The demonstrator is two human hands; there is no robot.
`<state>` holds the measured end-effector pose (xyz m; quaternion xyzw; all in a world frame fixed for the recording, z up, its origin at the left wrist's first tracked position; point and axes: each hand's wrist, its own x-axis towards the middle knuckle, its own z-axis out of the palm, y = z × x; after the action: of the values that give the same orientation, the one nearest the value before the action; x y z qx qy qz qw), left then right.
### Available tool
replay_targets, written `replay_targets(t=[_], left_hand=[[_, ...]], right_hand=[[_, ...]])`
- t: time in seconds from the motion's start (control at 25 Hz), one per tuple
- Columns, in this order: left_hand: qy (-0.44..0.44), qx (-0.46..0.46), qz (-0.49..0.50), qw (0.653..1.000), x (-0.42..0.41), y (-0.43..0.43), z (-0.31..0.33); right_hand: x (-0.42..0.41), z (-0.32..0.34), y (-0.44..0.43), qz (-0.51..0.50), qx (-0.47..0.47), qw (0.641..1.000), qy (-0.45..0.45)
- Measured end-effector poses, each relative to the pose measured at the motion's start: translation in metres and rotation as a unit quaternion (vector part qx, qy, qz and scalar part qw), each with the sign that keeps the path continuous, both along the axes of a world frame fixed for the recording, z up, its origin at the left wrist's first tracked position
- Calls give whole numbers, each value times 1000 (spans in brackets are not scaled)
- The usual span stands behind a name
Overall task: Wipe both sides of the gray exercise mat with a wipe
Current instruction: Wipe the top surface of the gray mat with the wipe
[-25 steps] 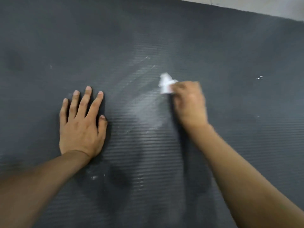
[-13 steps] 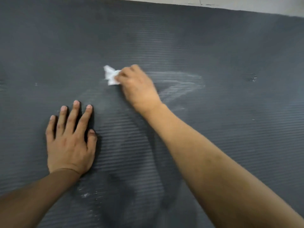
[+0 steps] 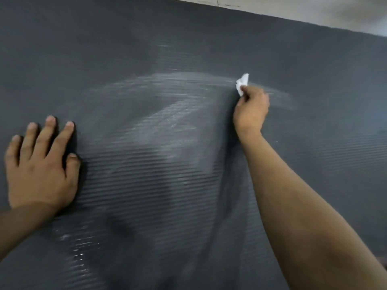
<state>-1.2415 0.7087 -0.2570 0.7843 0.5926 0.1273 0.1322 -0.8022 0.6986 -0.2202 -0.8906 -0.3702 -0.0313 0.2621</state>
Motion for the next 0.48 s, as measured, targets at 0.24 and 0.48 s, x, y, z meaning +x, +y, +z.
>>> replay_targets(t=[0.24, 0.48], left_hand=[[80, 19, 4, 997, 0, -3, 14], [37, -48, -82, 995, -30, -33, 36]], right_hand=[[-292, -7, -50, 362, 52, 928, 76], [-207, 20, -95, 229, -96, 969, 7]])
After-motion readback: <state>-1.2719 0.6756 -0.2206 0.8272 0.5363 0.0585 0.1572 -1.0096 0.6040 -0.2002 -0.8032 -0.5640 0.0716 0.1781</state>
